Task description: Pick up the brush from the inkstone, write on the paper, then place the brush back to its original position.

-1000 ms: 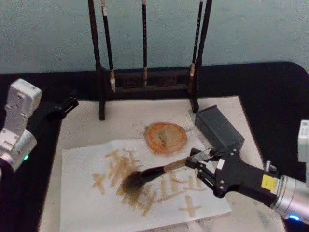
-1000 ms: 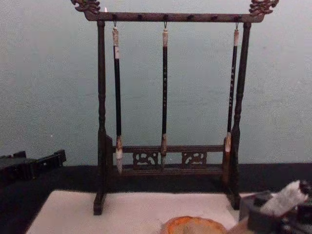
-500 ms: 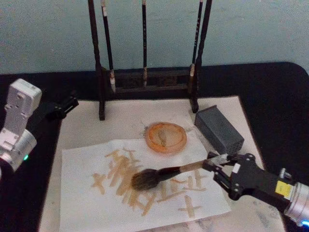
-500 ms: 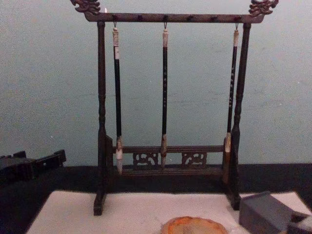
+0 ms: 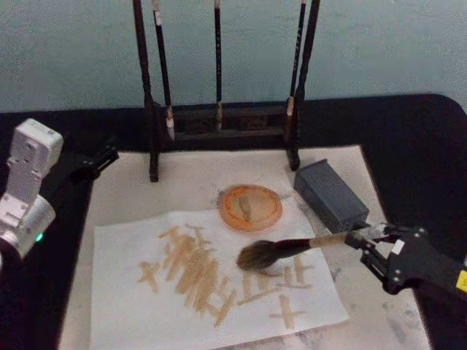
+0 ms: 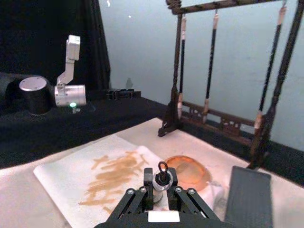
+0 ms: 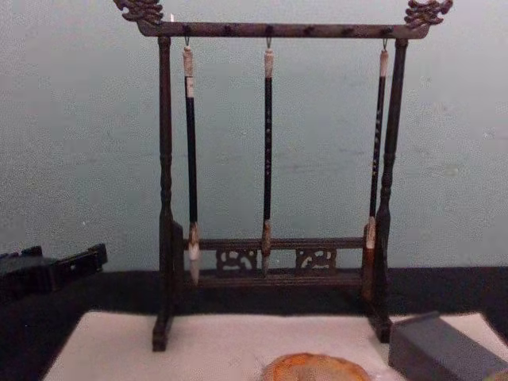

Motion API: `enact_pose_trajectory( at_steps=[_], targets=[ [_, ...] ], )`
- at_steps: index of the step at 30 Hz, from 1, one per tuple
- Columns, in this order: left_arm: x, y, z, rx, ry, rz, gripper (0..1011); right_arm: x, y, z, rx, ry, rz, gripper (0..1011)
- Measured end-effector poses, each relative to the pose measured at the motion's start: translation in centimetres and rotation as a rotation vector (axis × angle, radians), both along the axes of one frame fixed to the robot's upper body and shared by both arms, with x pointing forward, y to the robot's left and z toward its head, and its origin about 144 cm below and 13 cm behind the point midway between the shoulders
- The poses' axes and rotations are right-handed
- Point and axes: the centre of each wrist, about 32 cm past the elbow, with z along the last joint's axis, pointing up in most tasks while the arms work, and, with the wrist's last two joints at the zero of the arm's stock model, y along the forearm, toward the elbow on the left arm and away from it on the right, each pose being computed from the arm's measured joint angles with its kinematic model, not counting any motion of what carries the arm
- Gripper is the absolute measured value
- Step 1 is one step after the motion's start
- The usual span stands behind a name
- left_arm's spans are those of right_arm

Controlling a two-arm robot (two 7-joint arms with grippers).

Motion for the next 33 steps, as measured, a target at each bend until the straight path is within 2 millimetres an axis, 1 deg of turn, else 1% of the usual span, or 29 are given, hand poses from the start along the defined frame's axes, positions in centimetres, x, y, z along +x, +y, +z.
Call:
enact_pose_trajectory(
  at_steps=[6, 13, 17, 18, 23, 24, 27, 33],
  targets=[
    [0.0, 0.0, 0.0, 0.000, 0.000, 0.000, 1002, -0.2, -0.4, 0.7, 0.016, -0.022, -0.010, 161],
    [0.0, 0.0, 0.0, 0.000, 0.000, 0.000, 1000, -0.2, 0.3, 1.6, 0.034, -0.053, 0.022, 161],
    [0.0, 0.0, 0.0, 0.000, 0.000, 0.000, 1002, 0.2, 1.3, 2.0, 0.042, -0.064, 0.056, 161],
    [0.0, 0.0, 0.0, 0.000, 0.000, 0.000, 1002, 0.2, 1.3, 2.0, 0.042, -0.064, 0.056, 161],
    [0.0, 0.0, 0.0, 0.000, 0.000, 0.000, 1000, 0.8, 3.4, 2.3, 0.042, -0.064, 0.118, 161],
    [0.0, 0.0, 0.0, 0.000, 0.000, 0.000, 1002, 0.8, 3.4, 2.3, 0.042, -0.064, 0.118, 161],
    [0.0, 0.0, 0.0, 0.000, 0.000, 0.000, 1002, 1.3, 4.5, 2.0, 0.041, -0.046, 0.149, 161],
    [0.0, 0.0, 0.0, 0.000, 0.000, 0.000, 1002, 1.9, 5.5, 1.2, 0.044, -0.009, 0.176, 161]
  ],
)
